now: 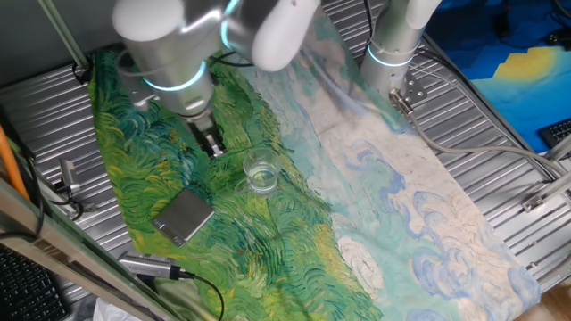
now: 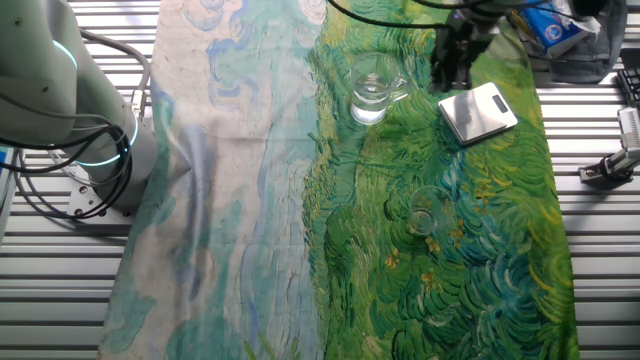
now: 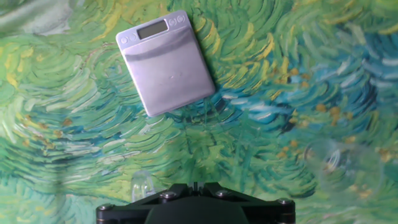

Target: Pour the water from one cup into another empty cup

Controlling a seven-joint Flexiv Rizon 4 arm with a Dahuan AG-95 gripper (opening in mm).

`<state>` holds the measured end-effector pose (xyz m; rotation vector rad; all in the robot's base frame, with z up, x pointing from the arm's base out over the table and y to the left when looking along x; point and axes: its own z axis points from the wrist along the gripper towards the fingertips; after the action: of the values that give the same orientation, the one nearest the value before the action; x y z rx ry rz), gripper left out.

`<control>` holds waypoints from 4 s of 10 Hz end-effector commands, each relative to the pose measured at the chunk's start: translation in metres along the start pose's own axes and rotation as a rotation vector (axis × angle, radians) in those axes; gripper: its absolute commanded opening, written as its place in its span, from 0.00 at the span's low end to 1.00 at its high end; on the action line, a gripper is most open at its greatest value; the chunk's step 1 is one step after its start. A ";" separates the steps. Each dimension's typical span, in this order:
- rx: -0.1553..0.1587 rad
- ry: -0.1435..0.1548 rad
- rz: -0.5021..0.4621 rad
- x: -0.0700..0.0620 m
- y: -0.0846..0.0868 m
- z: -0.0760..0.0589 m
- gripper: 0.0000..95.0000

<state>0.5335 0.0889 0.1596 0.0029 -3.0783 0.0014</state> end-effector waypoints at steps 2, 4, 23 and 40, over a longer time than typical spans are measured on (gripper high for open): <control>-0.004 -0.029 0.007 0.009 0.012 0.004 0.00; -0.018 -0.044 -0.019 0.008 0.013 0.002 0.00; -0.016 0.002 -0.057 -0.002 -0.003 0.004 0.20; -0.019 -0.019 -0.008 0.013 0.048 0.016 0.20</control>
<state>0.5200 0.1360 0.1433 0.0185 -3.1036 -0.0273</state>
